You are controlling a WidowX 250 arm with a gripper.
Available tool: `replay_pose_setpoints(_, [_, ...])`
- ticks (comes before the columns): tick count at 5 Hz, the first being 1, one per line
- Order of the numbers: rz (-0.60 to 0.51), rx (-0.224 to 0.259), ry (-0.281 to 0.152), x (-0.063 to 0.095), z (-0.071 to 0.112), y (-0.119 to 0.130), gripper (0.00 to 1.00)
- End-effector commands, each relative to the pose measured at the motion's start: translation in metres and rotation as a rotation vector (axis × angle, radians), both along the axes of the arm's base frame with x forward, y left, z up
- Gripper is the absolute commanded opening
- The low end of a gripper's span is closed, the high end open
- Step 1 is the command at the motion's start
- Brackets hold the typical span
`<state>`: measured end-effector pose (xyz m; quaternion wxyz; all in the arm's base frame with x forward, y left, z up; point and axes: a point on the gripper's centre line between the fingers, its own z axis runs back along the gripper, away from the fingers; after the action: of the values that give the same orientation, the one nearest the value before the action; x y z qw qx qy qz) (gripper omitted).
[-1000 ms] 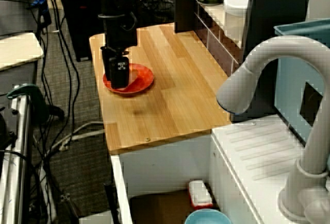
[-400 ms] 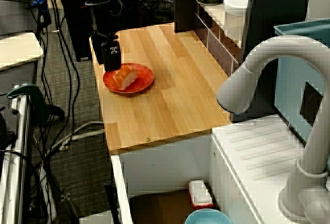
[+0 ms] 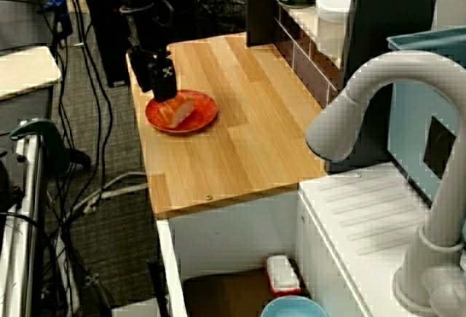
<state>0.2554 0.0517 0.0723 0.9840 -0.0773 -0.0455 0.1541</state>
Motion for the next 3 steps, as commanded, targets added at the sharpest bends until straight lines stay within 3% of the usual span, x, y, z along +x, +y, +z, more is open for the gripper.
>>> replay_pose_setpoints(1, [0.099, 0.016, -0.058, 0.0087, 0.0036, 0.0014, 1.00])
replay_pose_setpoints(3, [0.116, 0.027, -0.054, 0.0174, -0.0032, 0.0011, 1.00])
